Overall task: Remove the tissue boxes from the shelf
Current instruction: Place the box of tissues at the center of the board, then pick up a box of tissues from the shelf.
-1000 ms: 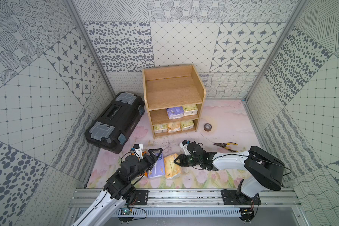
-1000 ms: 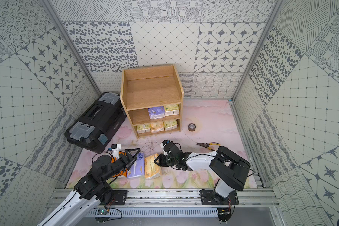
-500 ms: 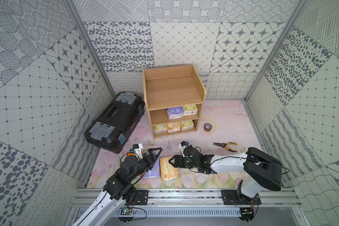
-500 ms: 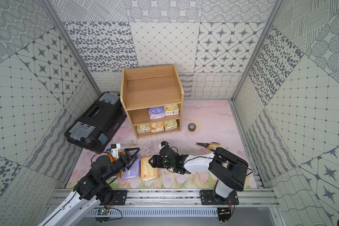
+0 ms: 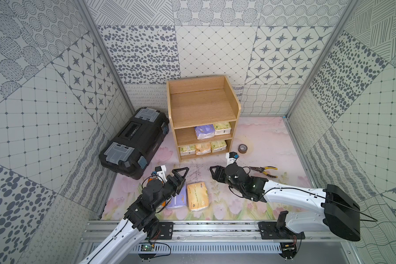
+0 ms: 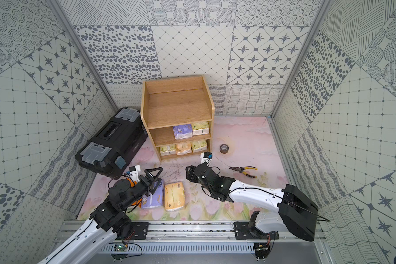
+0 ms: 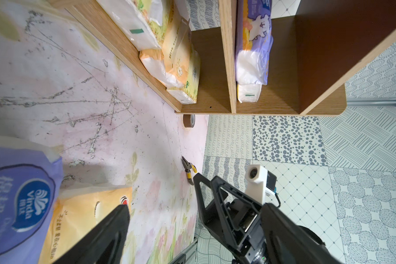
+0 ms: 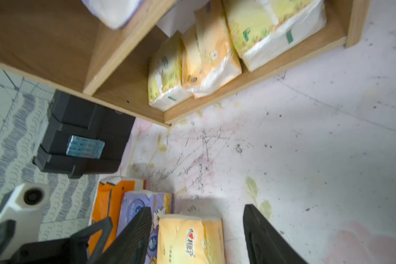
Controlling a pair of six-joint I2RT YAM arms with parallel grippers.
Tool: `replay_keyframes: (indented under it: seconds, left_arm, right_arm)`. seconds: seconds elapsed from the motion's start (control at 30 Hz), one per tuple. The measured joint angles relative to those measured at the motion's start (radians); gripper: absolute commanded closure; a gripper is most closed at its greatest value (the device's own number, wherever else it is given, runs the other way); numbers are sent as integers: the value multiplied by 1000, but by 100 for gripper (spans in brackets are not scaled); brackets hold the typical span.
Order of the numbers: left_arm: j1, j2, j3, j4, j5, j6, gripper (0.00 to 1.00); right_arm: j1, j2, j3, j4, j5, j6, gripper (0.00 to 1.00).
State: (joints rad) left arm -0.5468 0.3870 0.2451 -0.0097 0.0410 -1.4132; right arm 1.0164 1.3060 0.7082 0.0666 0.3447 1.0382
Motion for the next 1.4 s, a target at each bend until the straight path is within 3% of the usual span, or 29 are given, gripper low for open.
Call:
replay_keyframes:
  seconds: [0.17, 0.4, 0.87, 1.13, 1.4]
  left_arm:
    - [0, 72, 26, 53, -12, 5, 5]
    - [0, 128, 58, 74, -30, 23, 5]
    - [0, 136, 169, -70, -156, 73, 11]
    - [0, 126, 162, -100, -200, 81, 10]
    - [0, 124, 152, -91, -213, 81, 8]
  right_arm:
    - [-67, 13, 63, 95, 64, 57, 38]
    - [-154, 138, 178, 222, 48, 105, 38]
    - [-183, 326, 362, 260, 11, 158, 45]
    - [-207, 379, 395, 260, 13, 195, 66]
    - [-214, 385, 396, 261, -3, 188, 98]
